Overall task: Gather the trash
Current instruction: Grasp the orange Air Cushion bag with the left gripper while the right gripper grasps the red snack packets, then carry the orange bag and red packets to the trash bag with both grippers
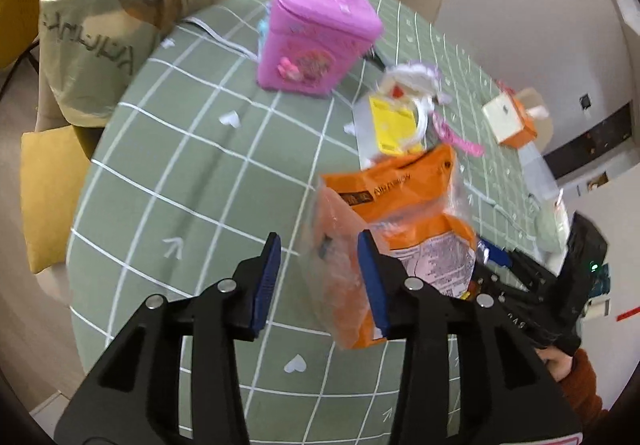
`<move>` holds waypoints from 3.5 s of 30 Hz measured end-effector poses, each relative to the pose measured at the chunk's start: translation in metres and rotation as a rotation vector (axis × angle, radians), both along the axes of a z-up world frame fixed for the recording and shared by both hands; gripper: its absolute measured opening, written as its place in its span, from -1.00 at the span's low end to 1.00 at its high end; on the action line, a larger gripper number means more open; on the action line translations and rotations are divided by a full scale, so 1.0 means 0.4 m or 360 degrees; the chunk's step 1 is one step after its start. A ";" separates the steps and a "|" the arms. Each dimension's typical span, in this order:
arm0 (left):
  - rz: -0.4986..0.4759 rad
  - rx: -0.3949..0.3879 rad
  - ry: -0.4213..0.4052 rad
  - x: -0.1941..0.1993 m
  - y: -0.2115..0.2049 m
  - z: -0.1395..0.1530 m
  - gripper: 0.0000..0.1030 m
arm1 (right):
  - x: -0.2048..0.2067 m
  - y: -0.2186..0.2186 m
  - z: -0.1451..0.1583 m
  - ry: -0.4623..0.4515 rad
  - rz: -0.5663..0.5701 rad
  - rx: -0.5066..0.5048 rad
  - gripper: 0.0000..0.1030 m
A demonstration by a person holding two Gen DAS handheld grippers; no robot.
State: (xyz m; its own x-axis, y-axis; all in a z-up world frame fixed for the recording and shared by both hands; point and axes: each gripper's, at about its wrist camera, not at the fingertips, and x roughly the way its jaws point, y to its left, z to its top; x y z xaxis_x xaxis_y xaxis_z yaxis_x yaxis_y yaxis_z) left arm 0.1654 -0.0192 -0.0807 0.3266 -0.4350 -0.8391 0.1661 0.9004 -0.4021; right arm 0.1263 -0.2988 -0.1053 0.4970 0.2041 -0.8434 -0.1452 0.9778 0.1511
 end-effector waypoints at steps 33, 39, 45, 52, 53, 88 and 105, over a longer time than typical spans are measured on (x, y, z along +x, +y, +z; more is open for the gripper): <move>-0.0072 0.0170 0.0119 0.010 -0.100 -0.039 -0.48 | -0.027 -0.035 0.009 -0.0055 -0.0142 0.0134 -0.68; -0.0069 0.0119 0.0033 -0.014 -0.065 0.006 -0.56 | -0.025 -0.023 0.022 -0.0056 -0.0136 0.0110 -0.70; -0.0026 0.0090 -0.0091 -0.031 -0.020 0.070 -0.57 | -0.020 0.000 0.051 -0.0084 -0.0101 0.0063 -0.70; 0.0111 0.0058 -0.0181 -0.041 0.079 0.124 -0.56 | -0.022 -0.007 0.117 -0.0129 -0.0107 0.0100 -0.75; 0.0126 0.0060 -0.0206 -0.043 0.092 0.135 -0.56 | -0.020 -0.005 0.125 -0.0133 -0.0106 0.0093 -0.76; 0.0696 0.0098 -0.0542 0.400 0.646 0.290 -0.56 | 0.419 0.448 0.538 -0.0532 0.0333 -0.0342 -0.80; 0.0614 0.0238 -0.0430 0.595 0.572 0.179 -0.56 | 0.697 0.434 0.432 -0.0466 0.0276 -0.0288 -0.80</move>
State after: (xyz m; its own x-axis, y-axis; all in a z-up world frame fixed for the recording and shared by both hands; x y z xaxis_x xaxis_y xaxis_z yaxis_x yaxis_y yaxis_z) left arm 0.4034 0.2095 -0.0091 0.6545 -0.1206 -0.7464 -0.1103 0.9614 -0.2521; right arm 0.4050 -0.1252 0.0673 0.6933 0.1670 -0.7010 -0.3221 0.9420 -0.0941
